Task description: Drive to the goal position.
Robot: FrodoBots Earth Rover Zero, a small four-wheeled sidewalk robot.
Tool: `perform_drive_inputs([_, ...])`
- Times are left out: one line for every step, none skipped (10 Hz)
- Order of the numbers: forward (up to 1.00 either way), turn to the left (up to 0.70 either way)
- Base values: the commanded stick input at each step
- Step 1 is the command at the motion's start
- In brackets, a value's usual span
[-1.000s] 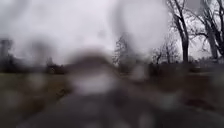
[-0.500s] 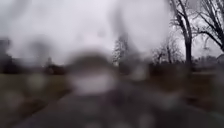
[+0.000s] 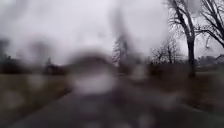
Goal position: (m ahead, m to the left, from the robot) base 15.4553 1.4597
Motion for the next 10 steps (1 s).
perform_drive_inputs([0.85,0.0])
perform_drive_inputs([0.85,0.24])
perform_drive_inputs([0.85,0.34])
perform_drive_inputs([0.85,0.34])
perform_drive_inputs([0.85,0.34])
perform_drive_inputs([0.85,0.1])
perform_drive_inputs([0.85,0.0])
perform_drive_inputs([0.85,0.0])
perform_drive_inputs([0.85,0.0])
perform_drive_inputs([0.85,0.0])
